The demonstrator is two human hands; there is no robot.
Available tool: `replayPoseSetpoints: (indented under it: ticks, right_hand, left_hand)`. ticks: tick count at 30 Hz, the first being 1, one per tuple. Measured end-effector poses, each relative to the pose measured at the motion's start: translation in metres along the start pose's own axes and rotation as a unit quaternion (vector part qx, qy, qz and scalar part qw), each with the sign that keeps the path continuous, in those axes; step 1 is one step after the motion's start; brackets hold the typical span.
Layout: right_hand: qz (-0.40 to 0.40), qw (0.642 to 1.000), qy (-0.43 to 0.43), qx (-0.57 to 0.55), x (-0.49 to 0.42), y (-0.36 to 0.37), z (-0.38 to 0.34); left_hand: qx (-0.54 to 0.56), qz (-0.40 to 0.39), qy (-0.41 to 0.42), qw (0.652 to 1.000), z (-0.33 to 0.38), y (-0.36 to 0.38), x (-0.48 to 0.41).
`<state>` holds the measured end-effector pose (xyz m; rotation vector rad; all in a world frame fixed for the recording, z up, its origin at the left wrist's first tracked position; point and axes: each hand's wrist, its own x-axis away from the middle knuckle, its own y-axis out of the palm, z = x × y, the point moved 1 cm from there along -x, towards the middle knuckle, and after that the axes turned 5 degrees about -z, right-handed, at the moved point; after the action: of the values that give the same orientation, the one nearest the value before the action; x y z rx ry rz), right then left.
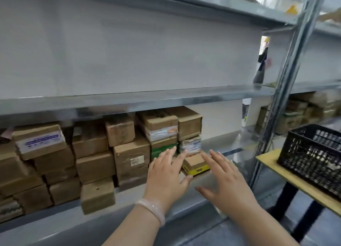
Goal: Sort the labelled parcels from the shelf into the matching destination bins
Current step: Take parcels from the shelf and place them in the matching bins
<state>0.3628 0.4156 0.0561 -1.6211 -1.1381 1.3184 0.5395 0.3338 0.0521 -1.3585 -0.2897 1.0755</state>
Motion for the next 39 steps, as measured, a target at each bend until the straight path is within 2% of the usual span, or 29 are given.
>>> replayPoseSetpoints:
  ticks: [8, 12, 20, 24, 27, 32, 35, 39]
  right_hand:
    - [0.003, 0.998, 0.043, -0.045, -0.036, 0.004, 0.069]
    - [-0.017, 0.996, 0.05, -0.07, -0.071, 0.021, 0.086]
    - [-0.038, 0.972, 0.113, -0.201, -0.188, 0.038, 0.117]
    - [-0.012, 0.94, 0.158, -0.301, -0.246, 0.049, 0.128]
    - [-0.025, 0.908, 0.187, -0.373, -0.281, 0.061, 0.13]
    - [-0.081, 0.835, 0.243, -0.487, -0.318, 0.069, 0.136]
    - [-0.087, 0.823, 0.252, -0.501, -0.326, 0.077, 0.137]
    - [-0.047, 0.815, 0.246, -0.522, -0.323, 0.081, 0.139]
  left_hand:
    - [0.012, -0.022, -0.008, 1.0, 0.025, 0.037, -0.07]
    - [0.032, -0.02, -0.017, 0.999, 0.016, 0.053, -0.107]
    - [0.049, -0.027, -0.034, 0.998, -0.024, 0.091, -0.161]
    - [0.038, -0.033, -0.025, 0.998, -0.034, 0.103, -0.183]
    - [0.034, -0.036, -0.032, 0.998, -0.039, 0.108, -0.188]
    - [0.021, -0.036, -0.056, 0.998, -0.05, 0.107, -0.187]
    - [0.021, -0.036, -0.075, 0.996, -0.051, 0.104, -0.183]
    - [0.05, -0.026, -0.115, 0.992, -0.047, 0.1, -0.178]
